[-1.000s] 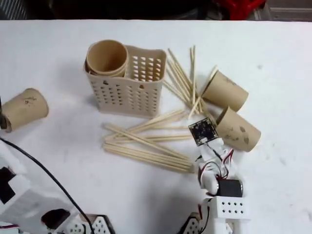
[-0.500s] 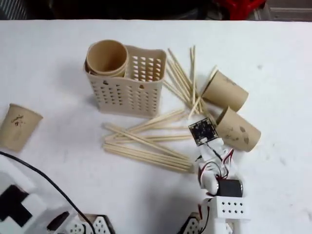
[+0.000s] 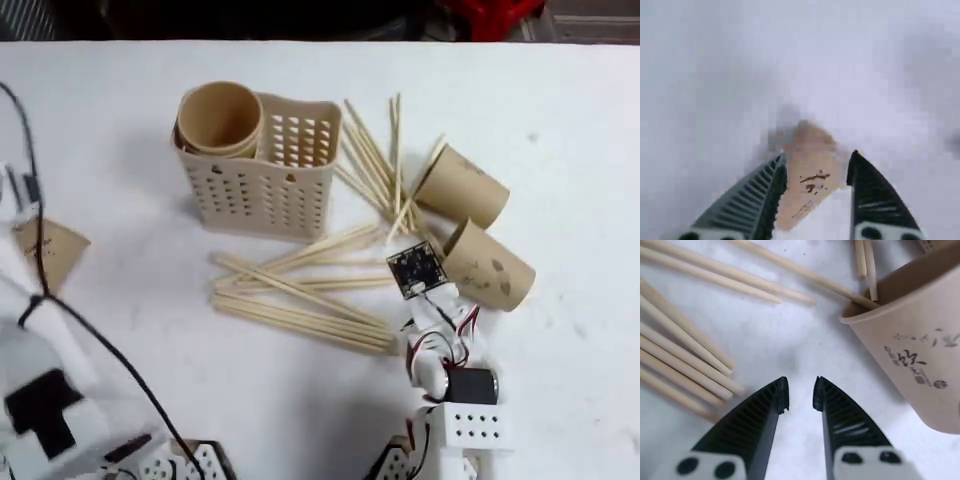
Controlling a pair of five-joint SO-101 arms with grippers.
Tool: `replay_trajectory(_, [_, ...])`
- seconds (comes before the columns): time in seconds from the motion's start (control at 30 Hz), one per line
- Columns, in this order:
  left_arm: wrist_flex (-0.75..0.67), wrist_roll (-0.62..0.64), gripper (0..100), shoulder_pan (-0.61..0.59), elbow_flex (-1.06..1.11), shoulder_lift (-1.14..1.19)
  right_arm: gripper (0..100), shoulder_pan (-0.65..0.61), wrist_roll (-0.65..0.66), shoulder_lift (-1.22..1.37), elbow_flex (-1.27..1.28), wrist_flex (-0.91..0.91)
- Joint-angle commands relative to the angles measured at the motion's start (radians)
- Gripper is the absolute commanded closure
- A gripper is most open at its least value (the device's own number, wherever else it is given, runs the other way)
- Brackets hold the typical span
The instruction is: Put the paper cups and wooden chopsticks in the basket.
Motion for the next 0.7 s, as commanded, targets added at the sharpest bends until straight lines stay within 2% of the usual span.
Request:
replay_trajectory(0.0, [-0.126,0.121,79,0.070,-0.017,0.128,90.7,0.007,-0.002,-0.007,-0.003,-0.018])
replay_trajectory(0.13, [-0.201,0.158,79,0.084,-0.017,0.243,90.7,0.005,-0.002,-0.007,-0.003,-0.018])
replay_trajectory(0.23, [-0.187,0.152,79,0.091,-0.057,0.309,90.7,0.005,-0.002,-0.007,-0.003,-0.018])
replay_trajectory(0.47, [-0.046,0.025,79,0.070,-0.150,0.440,90.7,0.005,-0.002,-0.007,-0.003,-0.018])
replay_trajectory(0.67, [0.107,-0.034,79,0.022,-0.267,0.449,90.7,0.004,-0.002,-0.007,-0.003,-0.018])
